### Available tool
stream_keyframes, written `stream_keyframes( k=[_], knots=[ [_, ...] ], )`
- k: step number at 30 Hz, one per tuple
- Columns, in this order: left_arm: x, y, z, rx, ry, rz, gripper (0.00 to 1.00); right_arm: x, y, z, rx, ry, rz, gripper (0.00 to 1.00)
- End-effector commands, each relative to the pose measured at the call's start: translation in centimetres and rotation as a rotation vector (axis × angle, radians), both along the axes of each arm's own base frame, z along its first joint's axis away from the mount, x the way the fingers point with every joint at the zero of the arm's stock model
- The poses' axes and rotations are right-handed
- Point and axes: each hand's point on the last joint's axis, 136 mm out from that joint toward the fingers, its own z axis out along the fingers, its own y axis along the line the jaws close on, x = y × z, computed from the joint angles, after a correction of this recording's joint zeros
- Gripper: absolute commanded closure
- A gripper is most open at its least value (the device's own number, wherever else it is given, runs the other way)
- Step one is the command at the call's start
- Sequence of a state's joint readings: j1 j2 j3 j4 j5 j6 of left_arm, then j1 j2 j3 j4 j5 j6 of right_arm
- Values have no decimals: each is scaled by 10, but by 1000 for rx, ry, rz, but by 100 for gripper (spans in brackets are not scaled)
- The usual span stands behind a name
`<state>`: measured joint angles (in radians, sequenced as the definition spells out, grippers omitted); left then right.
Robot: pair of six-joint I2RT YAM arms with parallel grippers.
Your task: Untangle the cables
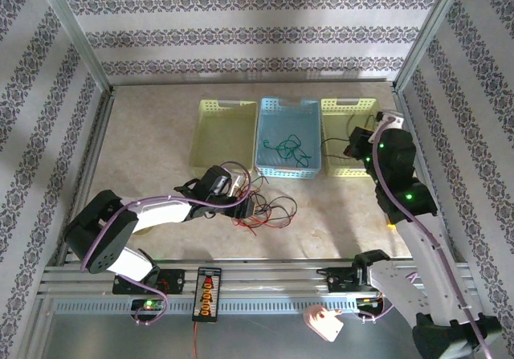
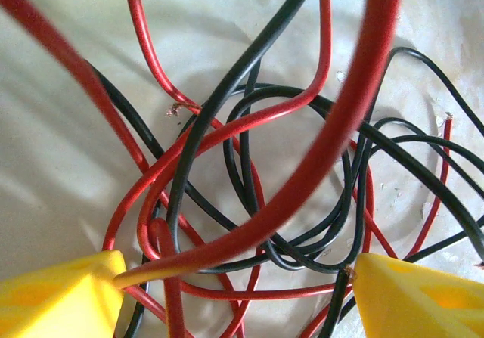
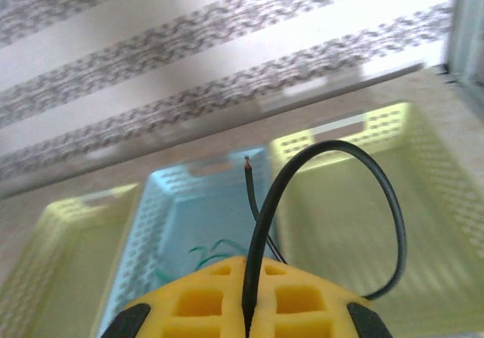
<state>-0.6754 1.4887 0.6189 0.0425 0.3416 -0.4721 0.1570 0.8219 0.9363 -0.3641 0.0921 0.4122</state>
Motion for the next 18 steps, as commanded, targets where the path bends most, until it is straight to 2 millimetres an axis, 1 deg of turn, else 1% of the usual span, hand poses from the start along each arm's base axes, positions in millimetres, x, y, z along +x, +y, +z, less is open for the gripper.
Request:
stream_keyframes(
  k=[1,3,5,8,14,18],
  knots=[
    [-5,-9,9,-37,-20,-31,22,9,-24,-4,-25,10,-66,100],
    [-4,-10,15,-51,-36,-35,21,19,-38,-13,-14,32,-101,100],
    [-2,-12,24,-75,-59,-38,20,33,-51,-26,5,57,-141,100],
    [0,-13,34,-100,-97,-33,19,54,-64,-45,19,74,-171,100],
    [2,-8,47,-114,-141,-6,19,92,-77,-79,15,146,-191,100],
    [0,-4,49,-119,-151,4,18,111,-77,-106,21,224,-150,98]
  ],
)
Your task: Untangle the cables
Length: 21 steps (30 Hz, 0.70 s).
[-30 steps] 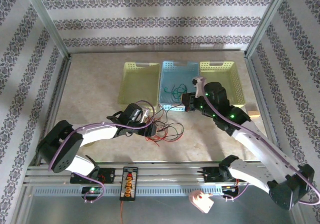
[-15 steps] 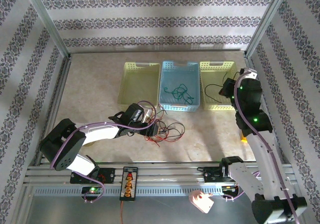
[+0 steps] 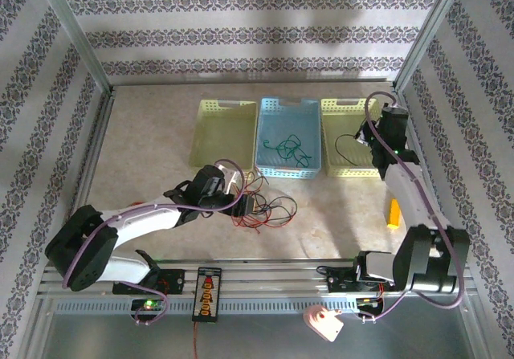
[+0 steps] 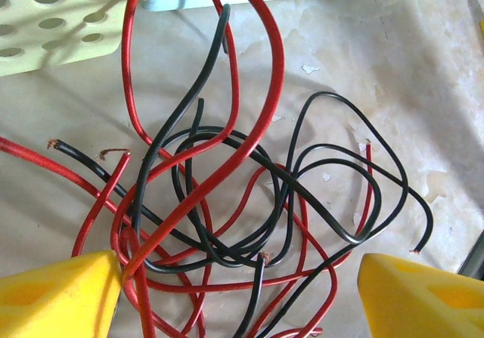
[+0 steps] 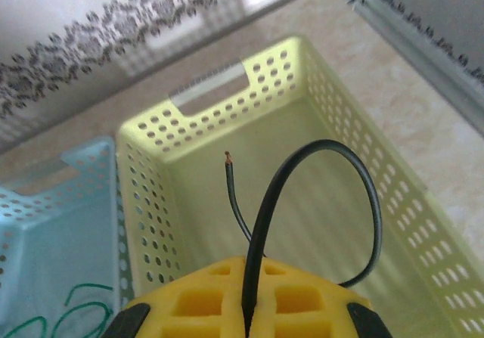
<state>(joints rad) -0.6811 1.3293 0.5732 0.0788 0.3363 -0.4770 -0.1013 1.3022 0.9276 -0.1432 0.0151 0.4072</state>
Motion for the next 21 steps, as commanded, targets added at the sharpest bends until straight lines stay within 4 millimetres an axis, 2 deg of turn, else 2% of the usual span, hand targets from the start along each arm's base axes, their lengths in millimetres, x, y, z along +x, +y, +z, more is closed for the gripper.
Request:
stream_keyframes(
  k=[1,3,4,5,7,9,12,15,19,21],
  knots=[
    [-1,-2,7,-25,-35,5,18,21,0,5,17,-24,40,98],
    [-1,-1,7,-23,-41,5,18,24,6,-8,64,7,53,95],
    [-1,0,7,-21,-44,7,18,24,10,-14,95,19,61,90],
    [-1,0,7,-20,-47,7,18,24,14,-16,121,23,66,78],
    [1,2,6,-13,-55,20,17,20,19,-19,150,27,67,63],
    [4,5,5,-6,-67,39,17,12,24,-16,132,17,72,57],
    [7,6,6,-14,-81,54,16,-2,41,-4,79,8,124,55],
    [8,6,4,-11,-81,60,16,-23,72,4,35,14,223,54],
    [10,5,3,-7,-77,62,15,-62,139,8,-5,17,465,53],
    [11,5,4,-7,-76,67,15,-85,175,2,-20,34,599,52]
  ],
)
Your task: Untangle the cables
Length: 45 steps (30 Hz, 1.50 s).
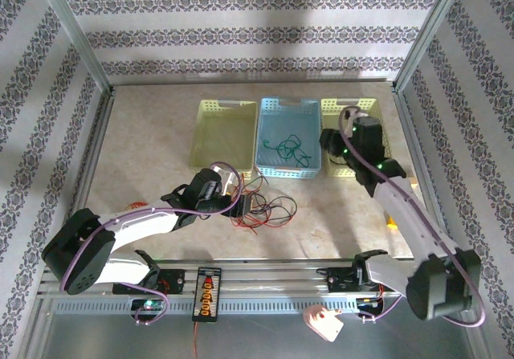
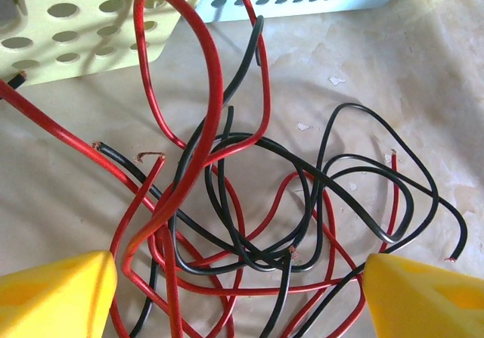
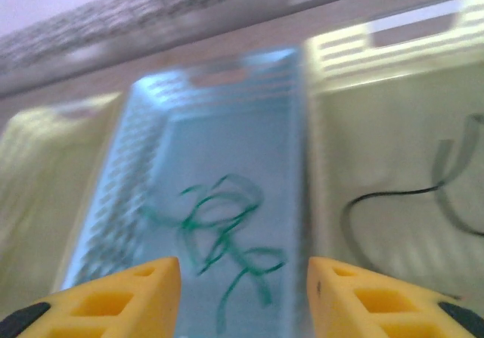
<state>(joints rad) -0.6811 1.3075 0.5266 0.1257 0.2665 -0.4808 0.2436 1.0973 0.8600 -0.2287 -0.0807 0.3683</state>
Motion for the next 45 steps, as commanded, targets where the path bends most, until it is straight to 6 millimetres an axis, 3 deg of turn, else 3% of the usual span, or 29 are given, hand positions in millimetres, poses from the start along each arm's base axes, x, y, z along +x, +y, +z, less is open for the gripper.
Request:
stream_keyframes(
  k=[1,5,10,16,21,30,33,38,45],
  knots=[
    [6,-6,8,-29,-33,16,15,-46,50,-28,-78,77,226,52],
    [5,-3,4,-18,-25,24,15,-86,104,-51,-101,143,433,52],
    [4,-2,-1,3,-14,22,16,-104,142,-75,-114,226,577,51],
    [11,14,-9,99,-8,84,18,-117,169,-110,-135,339,690,50],
    [11,26,-11,141,-24,125,18,-126,185,-124,-157,383,766,48],
    [10,28,-11,142,-17,137,18,-119,199,-146,-212,417,787,49],
    [10,28,-12,148,-16,131,18,-118,199,-153,-220,434,787,61],
    [11,27,-18,173,-3,118,25,-116,185,-155,-242,435,741,97],
    [15,21,-28,178,17,112,28,-101,150,-122,-241,315,594,100]
  ],
)
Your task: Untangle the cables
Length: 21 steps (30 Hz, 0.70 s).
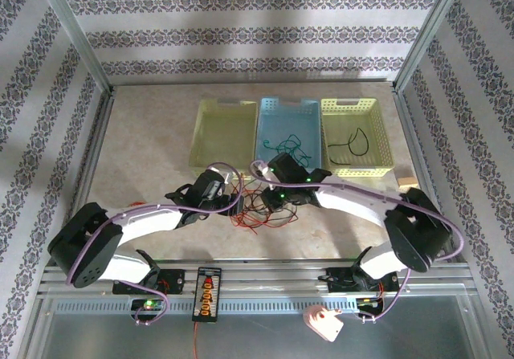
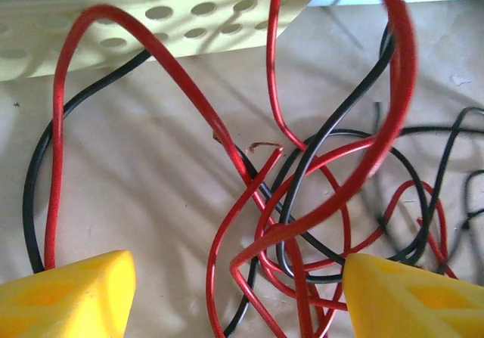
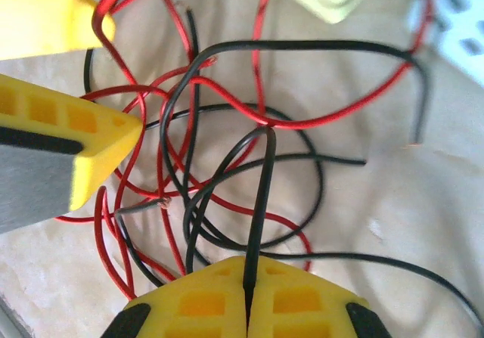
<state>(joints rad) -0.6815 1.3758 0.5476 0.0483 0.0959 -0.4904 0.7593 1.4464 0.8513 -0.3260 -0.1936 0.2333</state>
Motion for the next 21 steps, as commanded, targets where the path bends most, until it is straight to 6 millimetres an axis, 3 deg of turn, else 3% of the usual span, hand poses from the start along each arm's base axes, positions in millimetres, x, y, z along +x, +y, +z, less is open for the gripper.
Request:
stream_keyframes(
  k=[1,9,15,21],
  knots=[
    [4,-8,0,11,-2,-15,29,16,-24,23,-4,-108,-107,100],
    [4,-14,-14,-6,31,-13,30,42,-74,90,69,-351,-349,100],
    [3,-14,-13,-7,24,-10,30,52,-112,155,289,-482,-519,100],
    [2,-14,-12,-10,23,-13,30,57,-152,193,470,-506,-675,100]
  ],
)
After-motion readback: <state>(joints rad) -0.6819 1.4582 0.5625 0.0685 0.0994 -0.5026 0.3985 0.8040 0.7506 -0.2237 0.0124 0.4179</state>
